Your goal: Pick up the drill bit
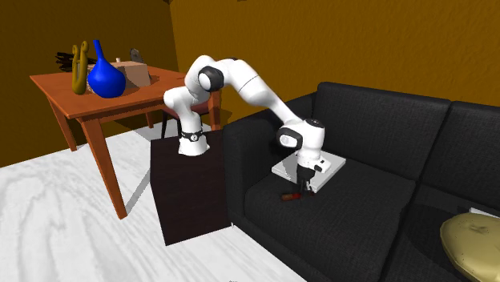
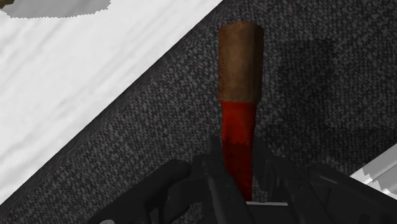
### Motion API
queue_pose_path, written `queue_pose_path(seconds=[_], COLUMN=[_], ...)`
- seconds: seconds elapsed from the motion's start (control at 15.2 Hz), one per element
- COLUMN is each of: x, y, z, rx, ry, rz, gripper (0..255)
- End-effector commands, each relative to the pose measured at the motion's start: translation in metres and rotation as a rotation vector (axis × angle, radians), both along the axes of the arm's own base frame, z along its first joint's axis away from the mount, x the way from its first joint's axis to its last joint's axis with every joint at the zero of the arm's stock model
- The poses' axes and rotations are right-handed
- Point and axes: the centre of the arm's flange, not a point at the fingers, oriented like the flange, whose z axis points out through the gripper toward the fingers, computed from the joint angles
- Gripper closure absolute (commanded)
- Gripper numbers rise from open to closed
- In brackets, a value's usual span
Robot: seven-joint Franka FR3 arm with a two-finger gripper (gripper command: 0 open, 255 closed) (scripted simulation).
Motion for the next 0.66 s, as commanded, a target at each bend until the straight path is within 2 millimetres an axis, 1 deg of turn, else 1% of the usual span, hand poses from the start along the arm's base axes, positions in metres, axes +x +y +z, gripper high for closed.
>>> queue_pose_path(seconds=[0.0,0.46,0.59], x=[0.000,0.000,0.000], y=[0.000,0.000,0.000], z=[0.011,0.048,0.049], rx=[0.000,0.000,0.000], ry=[0.000,0.000,0.000], rz=[0.000,0.000,0.000], gripper=[255,255,255])
